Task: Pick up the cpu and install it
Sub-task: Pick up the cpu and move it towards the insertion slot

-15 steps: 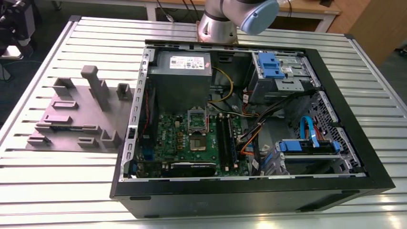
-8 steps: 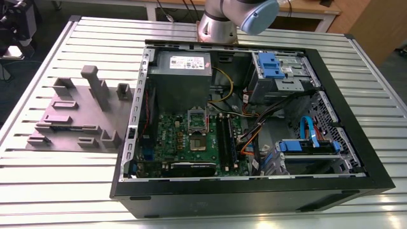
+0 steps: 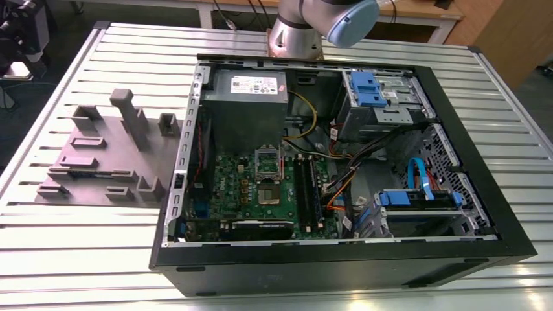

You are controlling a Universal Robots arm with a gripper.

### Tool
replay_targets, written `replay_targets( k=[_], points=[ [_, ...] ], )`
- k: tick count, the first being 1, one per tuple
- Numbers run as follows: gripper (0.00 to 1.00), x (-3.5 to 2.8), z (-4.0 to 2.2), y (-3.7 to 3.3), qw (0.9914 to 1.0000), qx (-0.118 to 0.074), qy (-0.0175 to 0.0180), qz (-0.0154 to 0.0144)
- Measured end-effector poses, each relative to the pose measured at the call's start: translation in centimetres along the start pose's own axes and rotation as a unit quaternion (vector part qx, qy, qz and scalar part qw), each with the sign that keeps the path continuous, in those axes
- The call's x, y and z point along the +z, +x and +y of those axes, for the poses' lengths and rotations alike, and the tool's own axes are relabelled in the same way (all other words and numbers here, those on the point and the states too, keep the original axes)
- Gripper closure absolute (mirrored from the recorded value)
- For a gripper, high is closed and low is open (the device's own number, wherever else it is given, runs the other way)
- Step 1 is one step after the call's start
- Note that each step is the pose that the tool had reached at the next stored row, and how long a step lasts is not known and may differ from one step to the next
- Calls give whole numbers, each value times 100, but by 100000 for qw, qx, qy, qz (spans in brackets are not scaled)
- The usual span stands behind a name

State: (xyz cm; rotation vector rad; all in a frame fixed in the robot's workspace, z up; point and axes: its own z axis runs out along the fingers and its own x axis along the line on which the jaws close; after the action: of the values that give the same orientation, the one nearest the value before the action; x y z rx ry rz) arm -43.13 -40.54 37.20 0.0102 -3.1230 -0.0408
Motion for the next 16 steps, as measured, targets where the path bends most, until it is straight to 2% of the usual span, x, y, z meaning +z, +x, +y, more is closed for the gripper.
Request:
replay_targets(
  k=[11,16],
  points=[
    [53,-19,0,0,100000,-5,-306,-11],
    [53,-21,0,-6,100000,-4,-313,1]
  ],
)
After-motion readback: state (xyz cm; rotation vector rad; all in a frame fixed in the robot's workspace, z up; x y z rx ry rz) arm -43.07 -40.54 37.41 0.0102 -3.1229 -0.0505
